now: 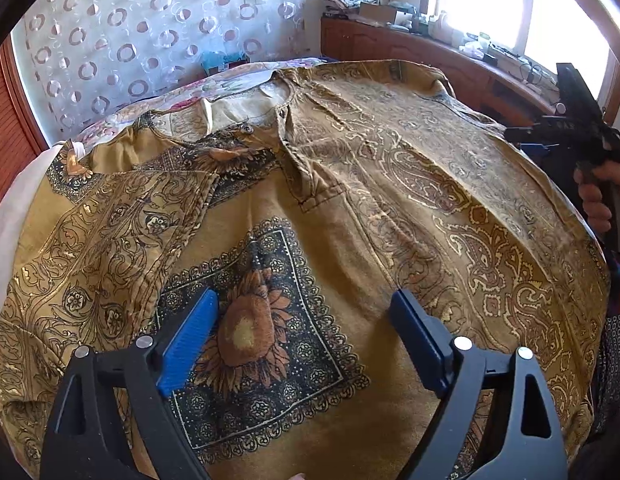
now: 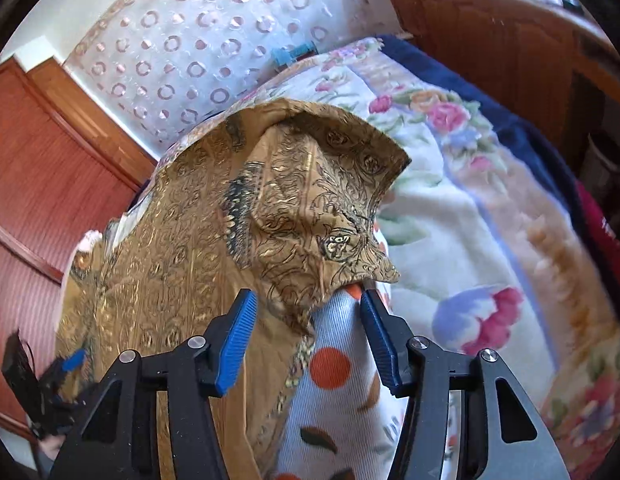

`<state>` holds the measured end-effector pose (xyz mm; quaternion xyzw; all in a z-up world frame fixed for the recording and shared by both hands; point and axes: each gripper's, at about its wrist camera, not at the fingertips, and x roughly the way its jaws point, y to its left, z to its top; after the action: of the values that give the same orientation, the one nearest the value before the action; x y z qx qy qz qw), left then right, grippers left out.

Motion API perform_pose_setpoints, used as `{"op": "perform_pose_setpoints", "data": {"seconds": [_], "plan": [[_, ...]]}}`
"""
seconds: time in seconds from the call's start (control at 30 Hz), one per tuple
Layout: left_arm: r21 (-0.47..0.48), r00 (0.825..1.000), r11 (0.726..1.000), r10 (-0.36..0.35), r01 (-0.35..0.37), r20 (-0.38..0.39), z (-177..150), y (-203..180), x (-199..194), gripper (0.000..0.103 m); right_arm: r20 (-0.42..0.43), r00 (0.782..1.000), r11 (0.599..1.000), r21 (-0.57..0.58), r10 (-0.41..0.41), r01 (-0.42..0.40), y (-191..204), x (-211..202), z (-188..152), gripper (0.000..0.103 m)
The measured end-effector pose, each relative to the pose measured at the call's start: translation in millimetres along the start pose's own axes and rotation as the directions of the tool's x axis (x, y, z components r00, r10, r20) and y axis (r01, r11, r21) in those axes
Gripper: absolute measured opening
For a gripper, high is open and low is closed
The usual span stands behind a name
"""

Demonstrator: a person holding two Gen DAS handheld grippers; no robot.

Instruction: Fold small clothes

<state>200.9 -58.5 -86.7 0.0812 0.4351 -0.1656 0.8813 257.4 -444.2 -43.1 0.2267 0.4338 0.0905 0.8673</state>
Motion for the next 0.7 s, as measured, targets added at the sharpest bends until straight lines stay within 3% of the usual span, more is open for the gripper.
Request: {"op": "perform_pose_setpoints", "data": {"seconds": [0.27,0.37,0.43,0.53,0.7], "plan": [[0.001,1.0,1.0,0.001,-0.001,0.0,1.0,-1.1,1.5,0.089,0.005,0.996,0.985,0.151,0.084,-0.084,-21.9,17.0,15.6,0.05],[0.001,1.0,1.0,0.001,-0.001,0.0,1.4,-1.0,1.6,0.089,0.024,0.996,0.978,0.186,0.087,-0.09,-29.1,10.7,16.8,0.037],[0.001,1.0,1.0,0.001,-0.001,0.0,1.3,-1.0,1.7,0.089,0.049,0.996,0.98,0.182,0.071,-0.079,-27.2,4.9,17.3,0.022],[0.001,1.0,1.0,0.002,-0.002,-0.001,1.3,-1.1,1.6,0.089,0.084,0.995,0.985,0.161,0.055,-0.068,-22.8,-6.4,18.3,0.01],[0.003,1.0,1.0,0.004,-0.004,-0.001,2.1,0.0,2.7,0.089,0.149,0.989,0.999,0.047,-0.001,-0.006,7.7,-18.4,20.1,0.006]]}}
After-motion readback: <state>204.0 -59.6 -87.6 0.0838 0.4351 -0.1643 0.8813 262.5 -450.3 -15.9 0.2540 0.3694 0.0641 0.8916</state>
